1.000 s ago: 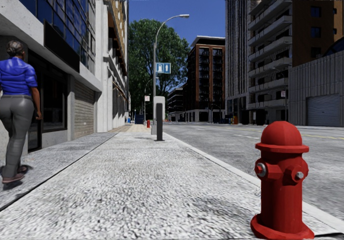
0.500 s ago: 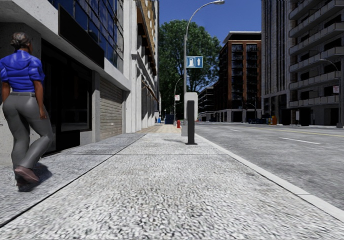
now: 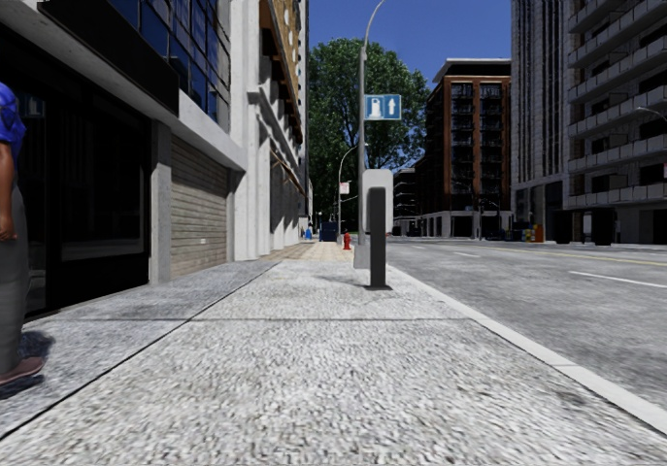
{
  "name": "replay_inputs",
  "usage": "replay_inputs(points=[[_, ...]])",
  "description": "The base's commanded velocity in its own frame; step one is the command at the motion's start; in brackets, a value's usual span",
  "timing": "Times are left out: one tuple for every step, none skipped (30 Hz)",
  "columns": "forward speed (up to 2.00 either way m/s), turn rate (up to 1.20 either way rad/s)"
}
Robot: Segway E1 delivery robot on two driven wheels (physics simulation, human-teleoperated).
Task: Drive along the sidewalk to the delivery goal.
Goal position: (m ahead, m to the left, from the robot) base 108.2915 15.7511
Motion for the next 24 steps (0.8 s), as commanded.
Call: replay_inputs(points=[[2.0,0.0],[2.0,0.0],[2.0,0.0],[2.0,0.0],[2.0,0.0],[2.0,0.0],[2.0,0.0],[2.0,0.0],[2.0,0.0],[2.0,0.0],[2.0,0.0],[2.0,0.0],[2.0,0.0],[2.0,0.0],[2.0,0.0],[2.0,0.0],[2.0,0.0],[2.0,0.0],[2.0,0.0],[2.0,0.0],[2.0,0.0],[2.0,0.0],[2.0,0.12],[2.0,0.19]])
